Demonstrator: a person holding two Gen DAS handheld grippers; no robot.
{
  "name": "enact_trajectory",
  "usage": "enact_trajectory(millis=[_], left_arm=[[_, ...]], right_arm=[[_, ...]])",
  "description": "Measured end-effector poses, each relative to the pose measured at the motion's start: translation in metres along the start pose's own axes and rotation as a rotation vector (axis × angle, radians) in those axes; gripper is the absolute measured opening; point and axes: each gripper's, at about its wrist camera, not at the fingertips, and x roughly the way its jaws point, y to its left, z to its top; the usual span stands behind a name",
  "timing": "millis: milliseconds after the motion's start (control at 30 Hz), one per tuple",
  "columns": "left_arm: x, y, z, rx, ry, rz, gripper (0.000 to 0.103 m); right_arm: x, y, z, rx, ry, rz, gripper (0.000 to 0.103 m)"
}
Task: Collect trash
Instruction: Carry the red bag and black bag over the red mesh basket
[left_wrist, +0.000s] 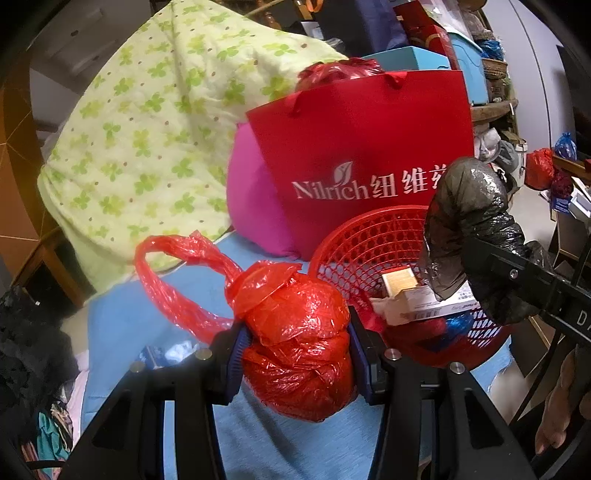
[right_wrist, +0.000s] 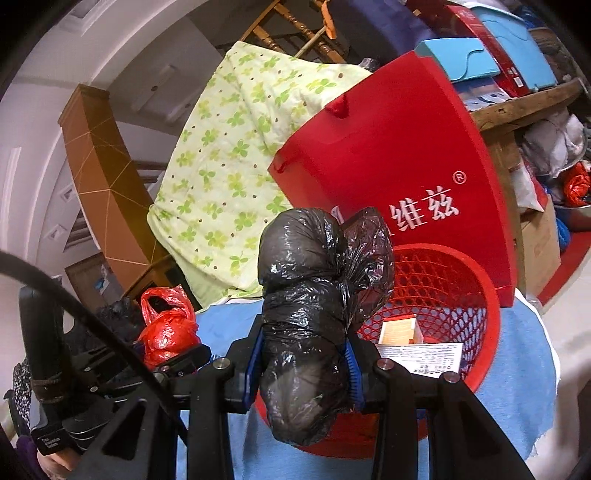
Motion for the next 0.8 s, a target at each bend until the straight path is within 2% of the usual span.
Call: enact_trajectory(millis=[433,800], left_arm=[[0.019,-0.017,0.020,0.044,-0.023,-0.042,0.050],[0.034,-0.030,0.031,0.072,-0.038,-0.158,0.050]], right_arm=[[-0.004,-0.015,0.015,0.070,-0.055,-0.033,0.041],[0.012,-0.025,0.029,0.141,-0.057,-0.035,0.041]])
